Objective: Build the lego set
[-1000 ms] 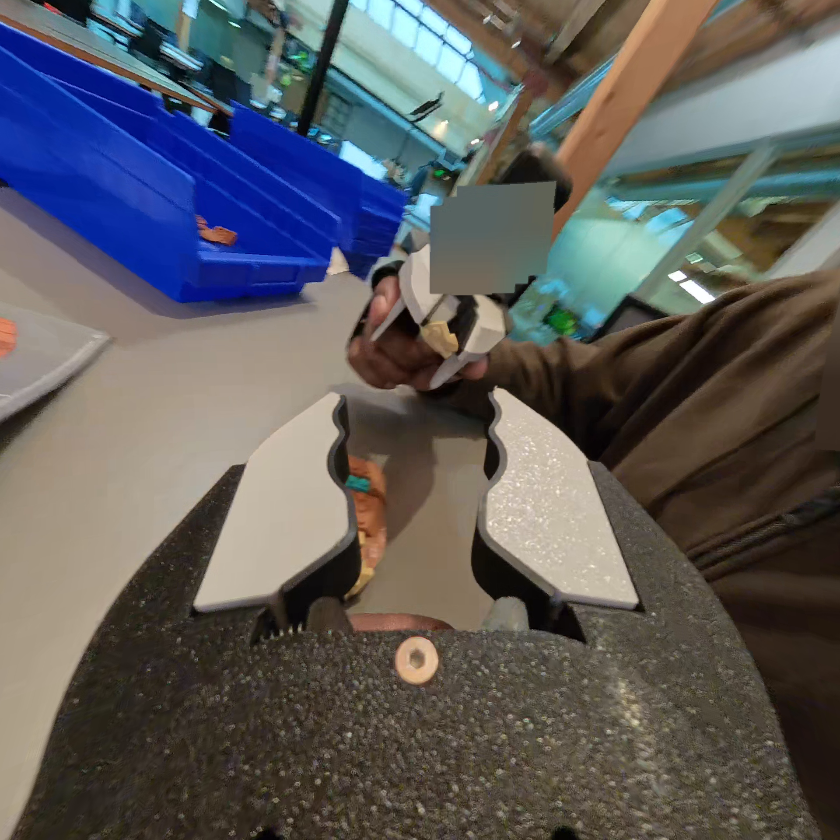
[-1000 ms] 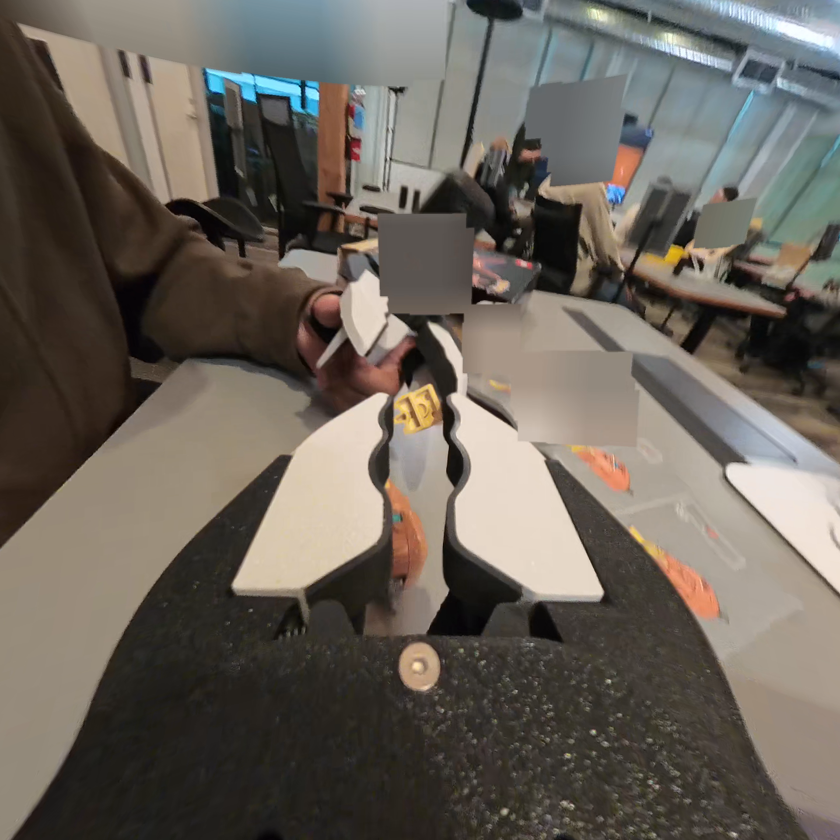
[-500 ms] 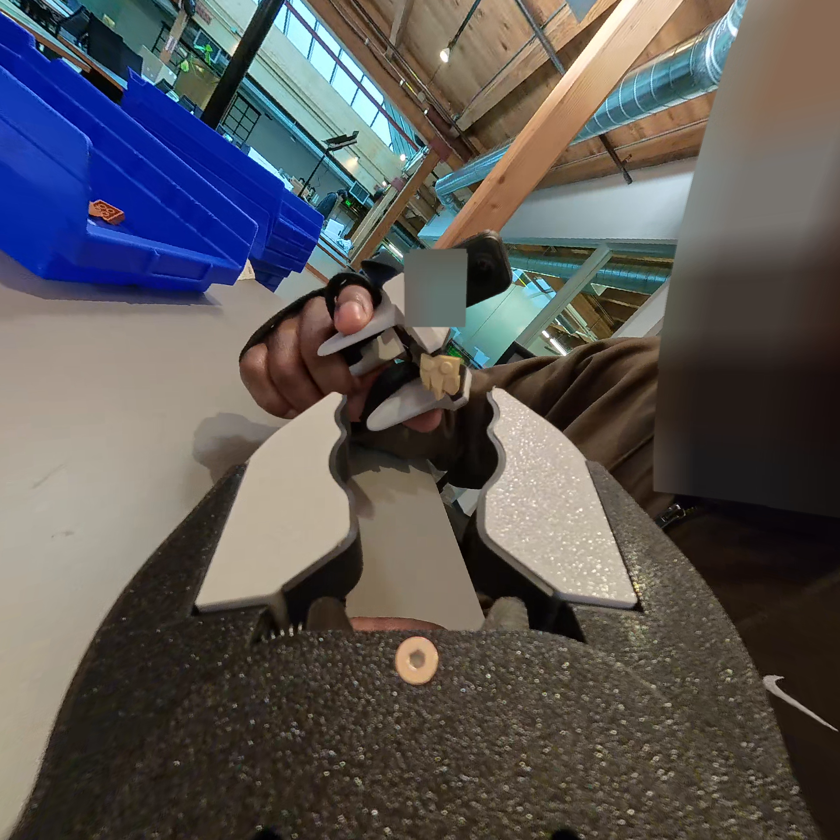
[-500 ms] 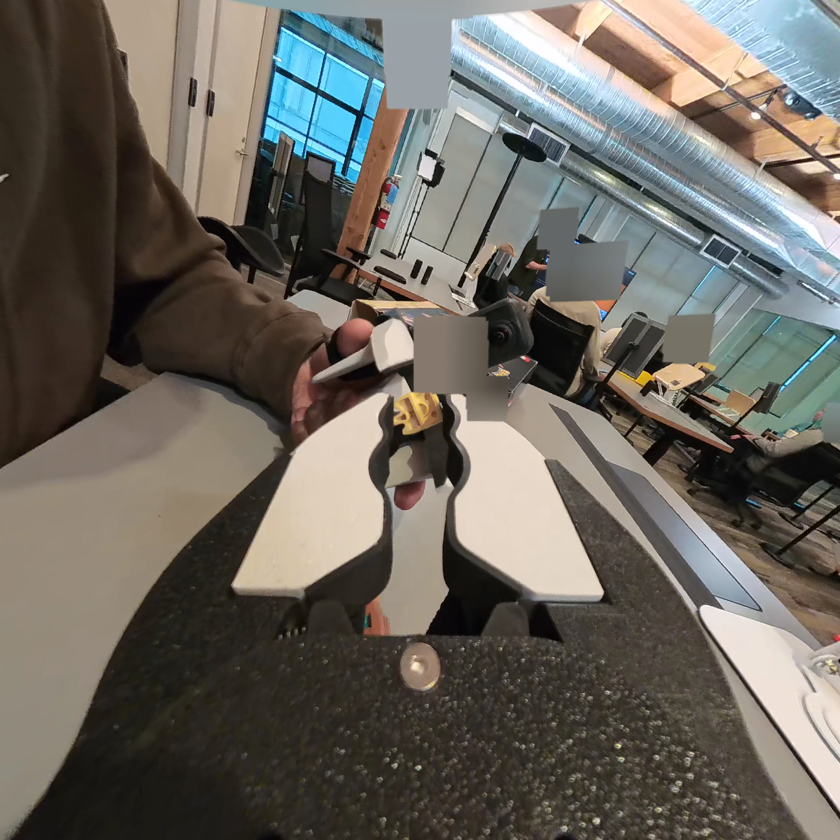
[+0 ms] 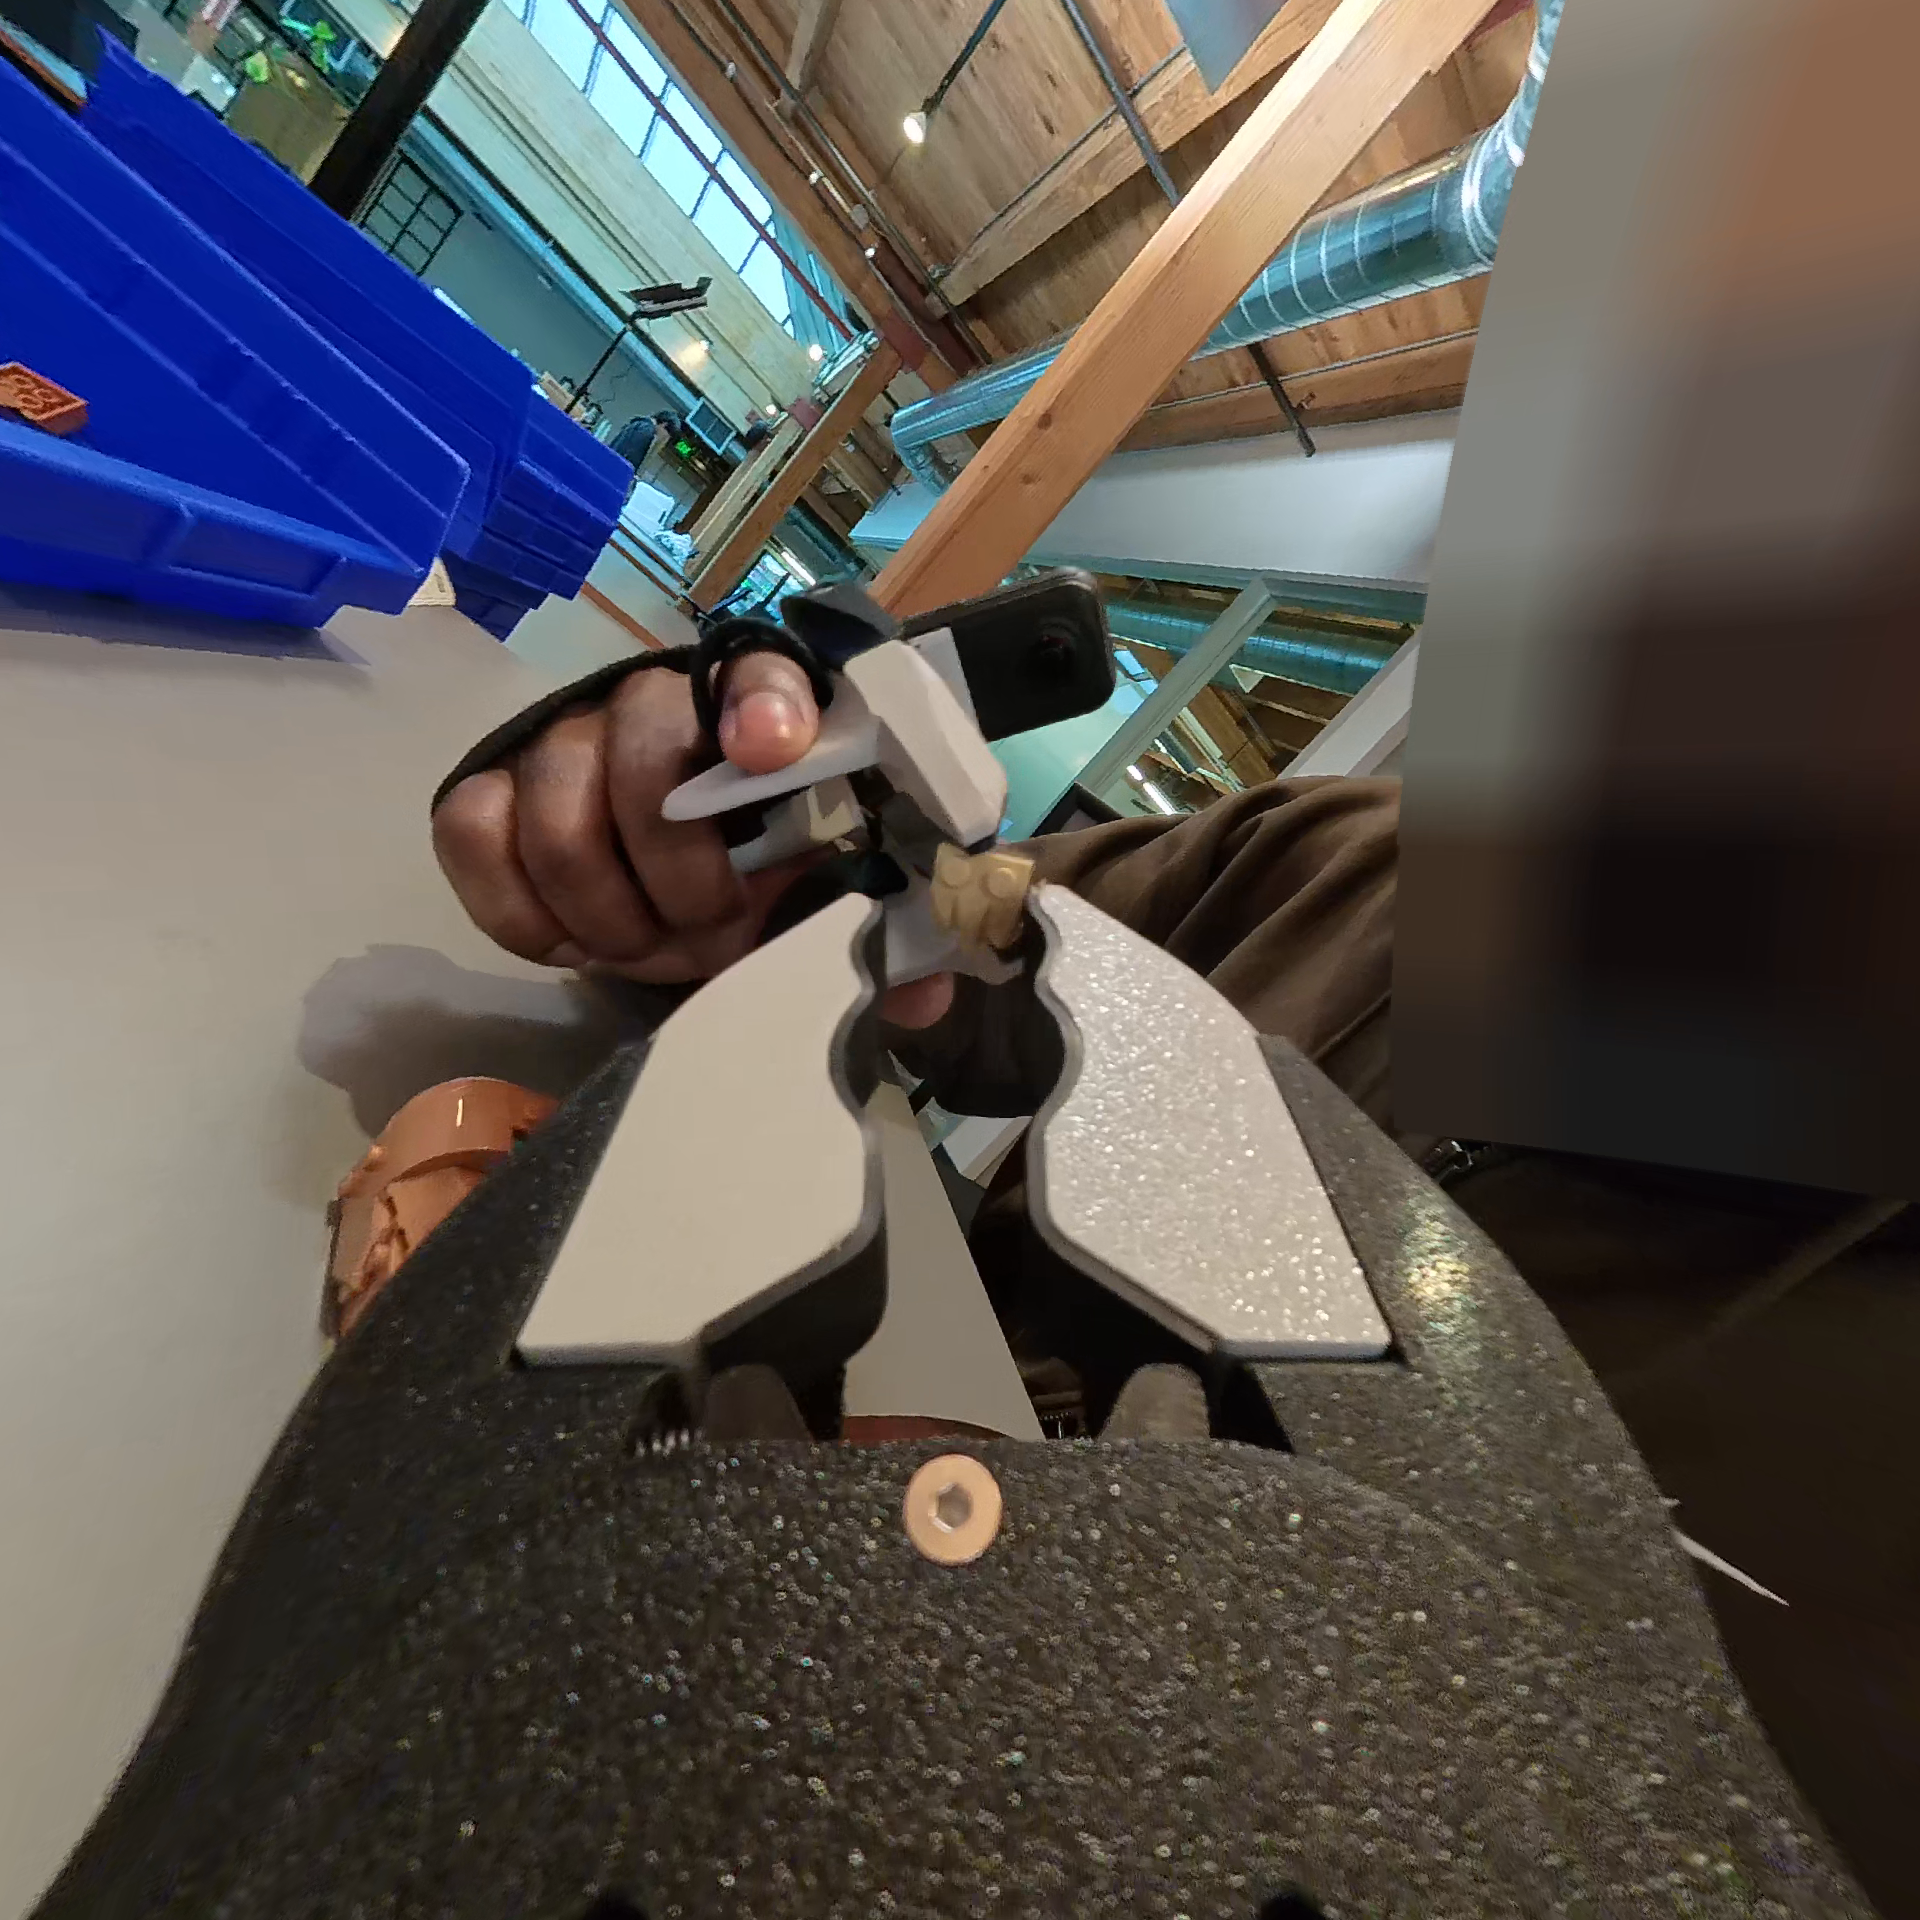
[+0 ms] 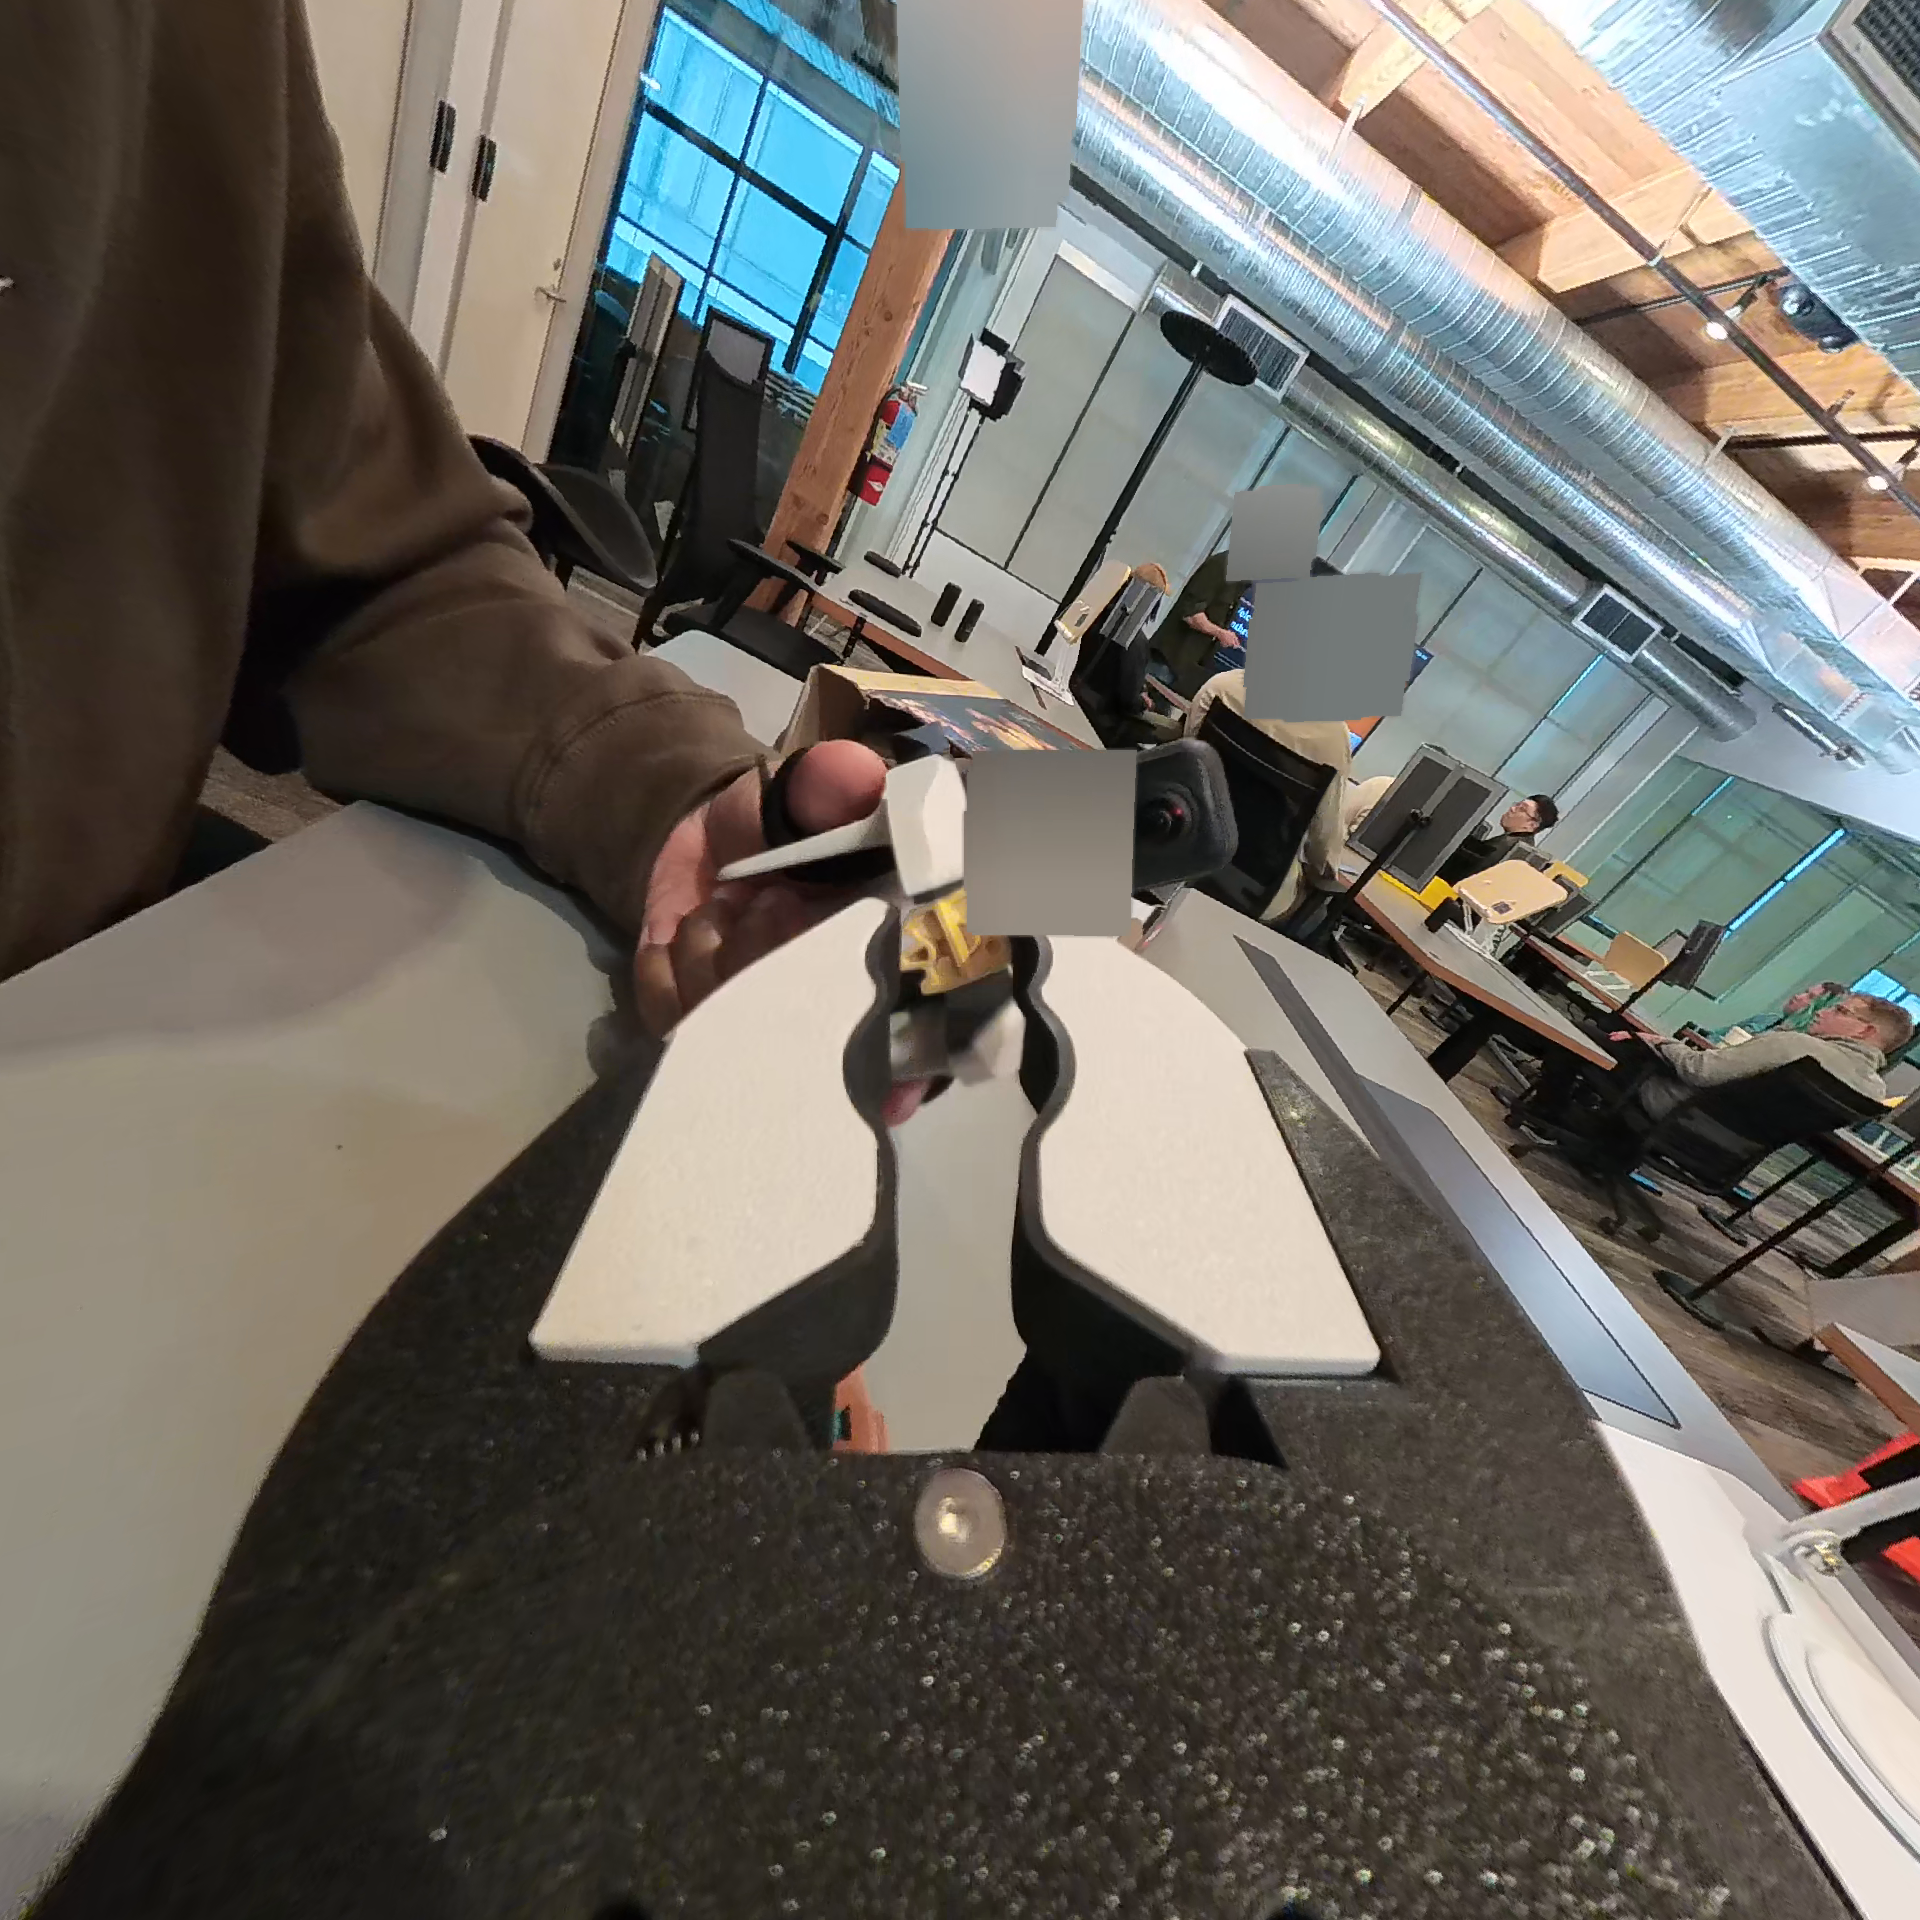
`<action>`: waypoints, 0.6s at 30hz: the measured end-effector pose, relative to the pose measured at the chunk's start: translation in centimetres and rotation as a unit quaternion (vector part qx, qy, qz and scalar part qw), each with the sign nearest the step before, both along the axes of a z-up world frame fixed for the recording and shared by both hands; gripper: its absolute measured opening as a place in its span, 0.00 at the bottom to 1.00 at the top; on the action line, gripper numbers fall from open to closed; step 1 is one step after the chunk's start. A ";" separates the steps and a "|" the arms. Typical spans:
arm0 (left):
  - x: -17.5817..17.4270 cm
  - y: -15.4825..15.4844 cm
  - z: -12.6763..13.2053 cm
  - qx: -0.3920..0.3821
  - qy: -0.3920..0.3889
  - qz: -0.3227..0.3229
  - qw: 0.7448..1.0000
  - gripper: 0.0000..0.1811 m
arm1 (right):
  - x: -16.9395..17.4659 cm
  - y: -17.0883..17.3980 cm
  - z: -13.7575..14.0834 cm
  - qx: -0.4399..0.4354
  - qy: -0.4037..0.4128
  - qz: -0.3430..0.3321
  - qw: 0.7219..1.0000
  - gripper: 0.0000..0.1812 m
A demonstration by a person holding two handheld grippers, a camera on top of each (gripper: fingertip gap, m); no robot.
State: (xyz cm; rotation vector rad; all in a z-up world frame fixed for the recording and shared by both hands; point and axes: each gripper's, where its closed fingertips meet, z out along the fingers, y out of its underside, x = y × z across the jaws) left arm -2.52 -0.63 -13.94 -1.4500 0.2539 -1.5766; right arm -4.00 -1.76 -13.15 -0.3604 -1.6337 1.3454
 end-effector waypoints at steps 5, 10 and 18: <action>-0.1 0.0 -0.2 0.035 0.046 0.030 0.998 0.09 | -0.2 0.2 -0.4 -0.002 -0.008 -0.006 1.000 0.11; -1.3 0.6 -1.2 0.059 0.154 0.090 0.982 0.09 | -0.6 1.0 -1.7 -0.011 -0.069 -0.017 0.997 0.27; -2.7 -0.1 -7.1 0.071 0.466 0.090 0.877 0.09 | 0.9 3.9 -7.9 0.018 -0.286 -0.035 0.957 0.47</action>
